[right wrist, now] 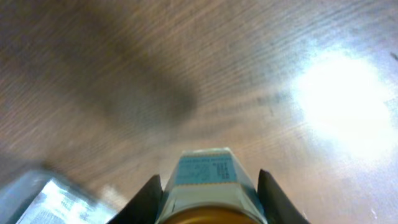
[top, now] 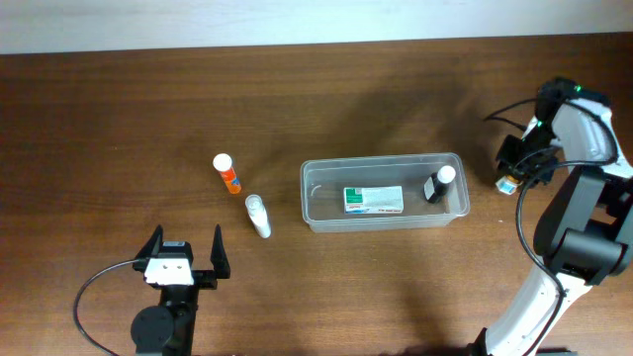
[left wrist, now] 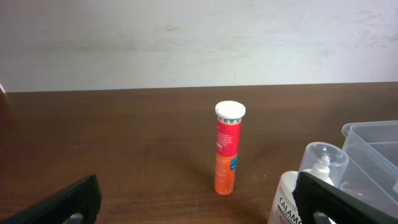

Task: Pack container
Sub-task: 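Carry the amber jar into the container and release it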

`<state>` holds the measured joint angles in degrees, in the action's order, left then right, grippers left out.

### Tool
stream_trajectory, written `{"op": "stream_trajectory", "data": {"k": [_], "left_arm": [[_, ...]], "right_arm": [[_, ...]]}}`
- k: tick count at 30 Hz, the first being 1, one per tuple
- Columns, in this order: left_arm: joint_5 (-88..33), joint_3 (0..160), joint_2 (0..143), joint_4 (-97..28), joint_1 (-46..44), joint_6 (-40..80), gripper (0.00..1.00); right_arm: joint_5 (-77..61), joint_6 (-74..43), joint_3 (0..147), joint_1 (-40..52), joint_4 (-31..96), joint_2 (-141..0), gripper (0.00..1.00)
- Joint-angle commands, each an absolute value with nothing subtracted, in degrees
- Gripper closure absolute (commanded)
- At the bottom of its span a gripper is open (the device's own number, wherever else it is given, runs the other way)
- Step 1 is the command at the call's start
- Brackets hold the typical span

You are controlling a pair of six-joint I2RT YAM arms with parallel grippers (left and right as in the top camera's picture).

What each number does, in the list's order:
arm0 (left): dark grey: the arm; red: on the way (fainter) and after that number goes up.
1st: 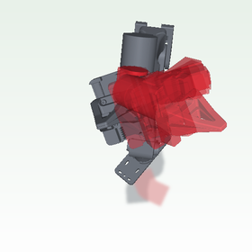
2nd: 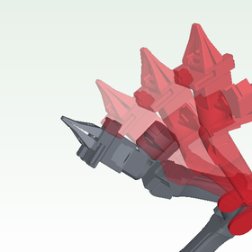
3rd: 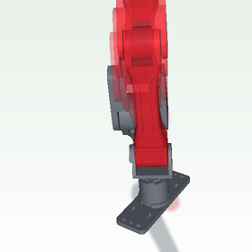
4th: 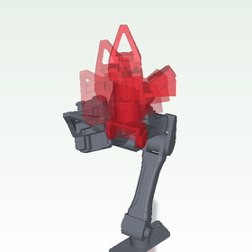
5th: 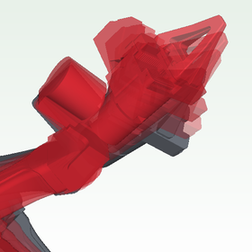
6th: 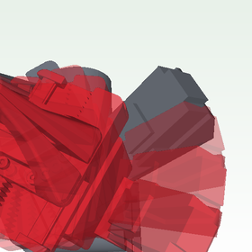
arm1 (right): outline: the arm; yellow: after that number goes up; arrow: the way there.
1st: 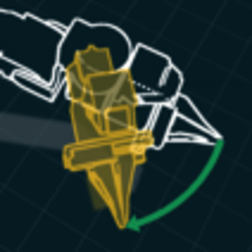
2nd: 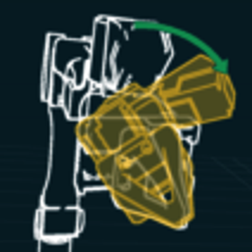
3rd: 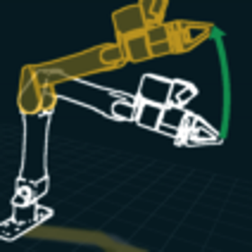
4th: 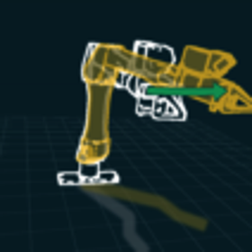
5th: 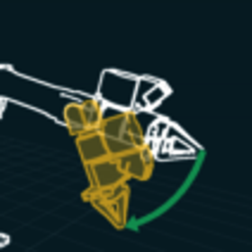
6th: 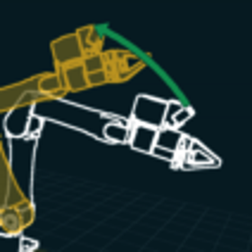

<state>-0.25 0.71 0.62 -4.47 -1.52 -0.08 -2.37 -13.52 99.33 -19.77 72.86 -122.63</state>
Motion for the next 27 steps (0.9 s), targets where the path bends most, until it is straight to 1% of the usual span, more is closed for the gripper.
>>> {"op": "stream_trajectory", "data": {"k": [1, 5, 7, 13, 16, 17, 21, 24, 27], "left_arm": [[-1.1, 0.5, 0.3, -4.7, -1.3, -0.9, 0.01], [-1.1, 0.5, 0.3, -4.7, -1.3, -0.9, 0.01], [-1.1, 0.5, 0.3, -4.7, -1.3, -0.9, 0.01], [-1.1, 0.5, 0.3, -4.7, -1.3, -0.9, 0.01], [-1.1, 0.5, 0.3, -4.7, -1.3, -0.9, 0.01], [-1.1, 0.5, 0.3, -4.7, -1.3, -0.9, 0.01], [-1.1, 0.5, 0.3, -4.7, -1.3, -0.9, 0.01], [-1.1, 0.5, 0.3, -4.7, -1.3, -0.9, 0.01], [-1.1, 0.5, 0.3, -4.7, -1.3, -0.9, 0.01]], "right_arm": [[-2.6, -12.0, 106.7, -19.4, 78.3, -120.8, 0.66], [-4.0, -10.3, 113.2, -19.3, 85.3, -117.8, 0.64], [-7.0, -8.2, 116.5, -18.7, 88.8, -114.6, 0.65], [-8.4, -7.7, 117.3, -14.7, 92.3, -106.6, 0.65], [-8.4, -6.7, 117.3, -9.3, 94.1, -102.5, 0.64], [-8.4, -6.6, 117.3, -5.3, 94.8, -101.1, 0.64], [-6.9, -6.4, 117.0, 1.7, 95.8, -100.9, 0.64], [-6.8, -6.4, 114.5, 6.9, 93.8, -100.9, 0.64], [-6.8, -6.5, 111.4, 10.2, 91.0, -101.0, 0.64]]}}
